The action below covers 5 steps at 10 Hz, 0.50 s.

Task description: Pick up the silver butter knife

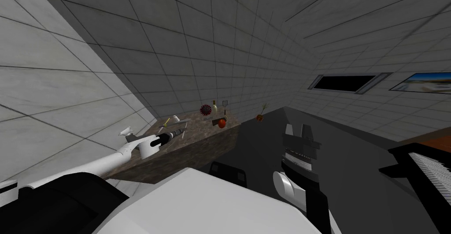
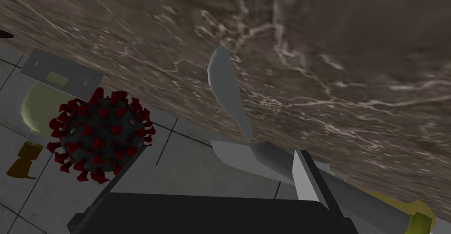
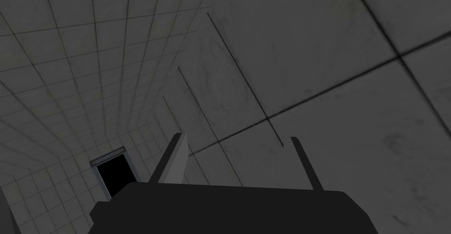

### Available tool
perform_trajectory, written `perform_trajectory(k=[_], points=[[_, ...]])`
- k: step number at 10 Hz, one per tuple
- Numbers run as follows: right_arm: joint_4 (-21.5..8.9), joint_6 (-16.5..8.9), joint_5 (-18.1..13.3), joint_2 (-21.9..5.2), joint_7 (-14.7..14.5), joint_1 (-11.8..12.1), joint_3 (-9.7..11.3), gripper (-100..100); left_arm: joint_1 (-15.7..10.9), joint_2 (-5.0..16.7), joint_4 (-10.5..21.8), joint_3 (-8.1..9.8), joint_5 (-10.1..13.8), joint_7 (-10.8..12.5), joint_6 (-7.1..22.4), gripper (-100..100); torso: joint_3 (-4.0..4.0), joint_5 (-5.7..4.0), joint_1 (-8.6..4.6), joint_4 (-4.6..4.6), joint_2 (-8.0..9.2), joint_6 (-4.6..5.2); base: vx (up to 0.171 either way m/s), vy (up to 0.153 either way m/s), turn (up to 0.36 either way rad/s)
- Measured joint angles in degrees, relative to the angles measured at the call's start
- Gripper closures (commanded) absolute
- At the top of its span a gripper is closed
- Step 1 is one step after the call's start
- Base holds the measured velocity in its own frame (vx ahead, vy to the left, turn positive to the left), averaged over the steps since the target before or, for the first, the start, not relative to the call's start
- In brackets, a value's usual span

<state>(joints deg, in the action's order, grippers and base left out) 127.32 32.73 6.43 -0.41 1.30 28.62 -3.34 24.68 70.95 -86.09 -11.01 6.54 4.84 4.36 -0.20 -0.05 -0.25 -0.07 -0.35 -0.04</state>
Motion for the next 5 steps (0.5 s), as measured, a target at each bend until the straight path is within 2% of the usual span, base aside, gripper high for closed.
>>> perform_trajectory(k=[1, 2, 3, 4, 5], points=[[0.0, 0.0, 0.0, 0.0, 0.0, 0.0, 0.0, 0, 1.2, 1.0, 0.0, -0.19, -0.1, 0.1, 1.3, -100, -0.02, -0.01, -0.05, -0.01, -0.05, -0.01, 0.134, -0.093, -0.096], [0.0, 0.0, 0.0, 0.0, 0.0, 0.0, 0.0, 0, 1.3, 2.9, 1.4, -1.48, 0.3, 0.5, 2.1, -100, -0.08, -0.03, -0.09, -0.03, -0.14, 0.0, 0.138, -0.072, -0.075], [0.0, 0.0, 0.0, 0.0, 0.0, 0.0, 0.0, 0, 0.5, 3.9, 3.6, -3.43, 0.5, 0.6, 2.5, -100, -0.1, -0.01, -0.03, -0.04, -0.18, 0.0, 0.115, -0.071, -0.078], [0.0, 0.0, 0.0, 0.0, 0.0, 0.0, 0.0, 0, 0.7, 5.1, 4.4, -4.5, 0.7, 0.8, 3.3, -100, -0.07, -0.01, -0.03, -0.03, -0.12, -0.01, 0.094, -0.076, -0.076], [0.0, 0.0, 0.0, 0.0, 0.0, 0.0, 0.0, 0, 2.3, 6.3, 3.7, -4.29, 0.7, 1.1, 4.8, -100, -0.03, -0.02, -0.06, -0.01, -0.04, -0.02, 0.1, -0.083, -0.111]])
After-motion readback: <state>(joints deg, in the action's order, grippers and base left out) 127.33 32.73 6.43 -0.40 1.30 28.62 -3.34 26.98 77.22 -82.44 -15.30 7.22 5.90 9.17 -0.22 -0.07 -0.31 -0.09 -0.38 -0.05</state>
